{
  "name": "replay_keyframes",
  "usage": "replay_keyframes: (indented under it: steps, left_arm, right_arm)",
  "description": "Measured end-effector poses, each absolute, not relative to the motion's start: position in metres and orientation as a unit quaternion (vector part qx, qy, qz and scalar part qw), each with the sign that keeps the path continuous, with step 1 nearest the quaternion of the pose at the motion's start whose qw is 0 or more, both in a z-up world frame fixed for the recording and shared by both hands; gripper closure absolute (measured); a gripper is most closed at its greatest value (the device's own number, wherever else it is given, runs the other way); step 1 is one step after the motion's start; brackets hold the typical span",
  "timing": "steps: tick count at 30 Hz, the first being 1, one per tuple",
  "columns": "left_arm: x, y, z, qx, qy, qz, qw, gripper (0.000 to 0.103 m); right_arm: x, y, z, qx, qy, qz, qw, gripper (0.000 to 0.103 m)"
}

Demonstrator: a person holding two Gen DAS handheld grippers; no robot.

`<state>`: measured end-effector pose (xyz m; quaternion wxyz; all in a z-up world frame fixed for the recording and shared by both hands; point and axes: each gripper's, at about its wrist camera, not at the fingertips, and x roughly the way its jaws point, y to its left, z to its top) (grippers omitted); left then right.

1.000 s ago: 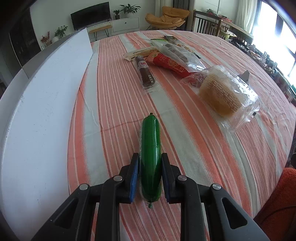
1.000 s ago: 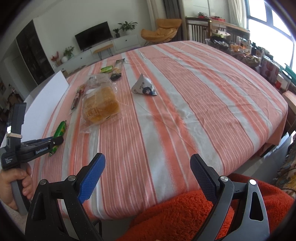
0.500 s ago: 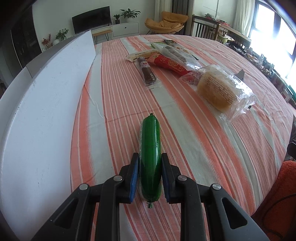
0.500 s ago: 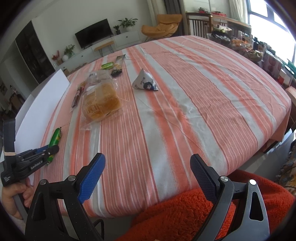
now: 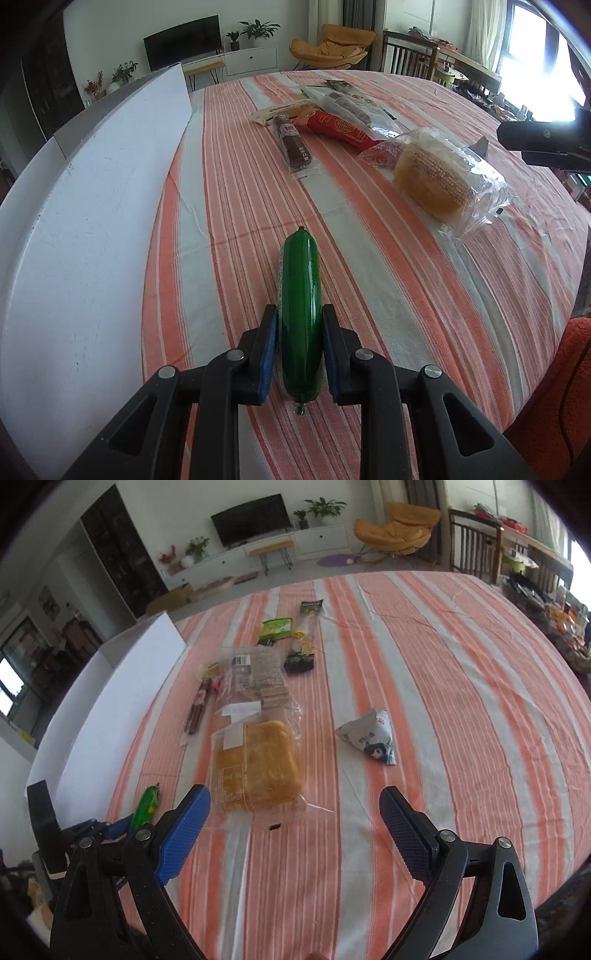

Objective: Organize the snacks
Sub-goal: 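Lift the green snack with the left tool while the right tool grasps the bread bag, then carry both snacks into the cardboard box and open both tools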

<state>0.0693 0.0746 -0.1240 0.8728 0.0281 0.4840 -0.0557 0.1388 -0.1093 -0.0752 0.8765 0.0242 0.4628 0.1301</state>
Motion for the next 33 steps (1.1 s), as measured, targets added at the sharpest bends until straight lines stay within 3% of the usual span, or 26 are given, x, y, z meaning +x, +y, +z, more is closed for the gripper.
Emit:
replay_keyframes:
  steps: [10, 14, 21, 25, 29, 33]
  left_arm:
    - [0.071, 0.074, -0.125, 0.029, 0.485, -0.053, 0.872, 0.080]
    - [0.070, 0.075, -0.125, 0.028, 0.485, -0.054, 0.873, 0.080]
    - [0.071, 0.076, -0.126, 0.022, 0.483, -0.054, 0.873, 0.081]
    - [0.064, 0.090, -0.121, -0.059, 0.485, -0.088, 0.868, 0.081]
    - [0.045, 0.103, -0.086, -0.134, 0.467, -0.143, 0.862, 0.081]
    - [0.023, 0.137, -0.016, -0.191, 0.413, -0.179, 0.872, 0.081]
  right_arm:
    - [0.183, -0.061, -0.150, -0.089, 0.550, 0.085, 0.826, 0.009]
    - [0.172, -0.071, -0.137, -0.044, 0.533, 0.073, 0.842, 0.027]
    - [0.134, -0.092, -0.119, 0.064, 0.503, 0.100, 0.856, 0.027]
    - [0.105, -0.104, -0.122, 0.155, 0.474, 0.121, 0.858, 0.027]
    - [0.081, -0.108, -0.118, 0.202, 0.454, 0.128, 0.858, 0.027]
    - [0.074, -0.091, -0.082, 0.189, 0.429, 0.153, 0.870, 0.027]
